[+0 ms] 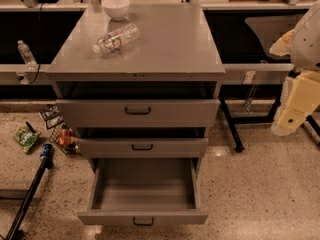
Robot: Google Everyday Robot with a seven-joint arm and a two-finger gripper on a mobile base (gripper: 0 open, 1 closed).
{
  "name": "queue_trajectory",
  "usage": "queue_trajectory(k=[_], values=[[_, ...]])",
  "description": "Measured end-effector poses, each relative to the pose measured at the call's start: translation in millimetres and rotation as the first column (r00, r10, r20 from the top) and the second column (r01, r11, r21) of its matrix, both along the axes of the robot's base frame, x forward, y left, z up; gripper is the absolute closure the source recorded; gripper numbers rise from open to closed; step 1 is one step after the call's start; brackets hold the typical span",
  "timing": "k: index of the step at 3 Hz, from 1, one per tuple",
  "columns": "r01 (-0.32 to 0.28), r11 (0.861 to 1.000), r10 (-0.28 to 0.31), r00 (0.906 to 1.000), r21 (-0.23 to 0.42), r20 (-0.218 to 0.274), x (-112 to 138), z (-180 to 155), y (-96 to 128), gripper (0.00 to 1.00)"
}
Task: Place water bottle into bottom drawer
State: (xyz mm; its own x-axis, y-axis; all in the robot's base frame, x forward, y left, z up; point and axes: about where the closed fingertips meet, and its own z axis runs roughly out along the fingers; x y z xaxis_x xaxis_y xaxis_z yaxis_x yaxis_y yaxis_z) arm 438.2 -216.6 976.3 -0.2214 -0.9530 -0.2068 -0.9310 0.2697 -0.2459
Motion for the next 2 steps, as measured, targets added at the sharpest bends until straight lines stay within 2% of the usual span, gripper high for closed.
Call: queue_trajectory(k=[1,2], values=[[0.0,1.0,0.0,1.0,0.0,0.0,0,0,0,0.0],[-0.092,0.995,0.093,0.9954,-0.046,0.019,22,9,17,0.0]])
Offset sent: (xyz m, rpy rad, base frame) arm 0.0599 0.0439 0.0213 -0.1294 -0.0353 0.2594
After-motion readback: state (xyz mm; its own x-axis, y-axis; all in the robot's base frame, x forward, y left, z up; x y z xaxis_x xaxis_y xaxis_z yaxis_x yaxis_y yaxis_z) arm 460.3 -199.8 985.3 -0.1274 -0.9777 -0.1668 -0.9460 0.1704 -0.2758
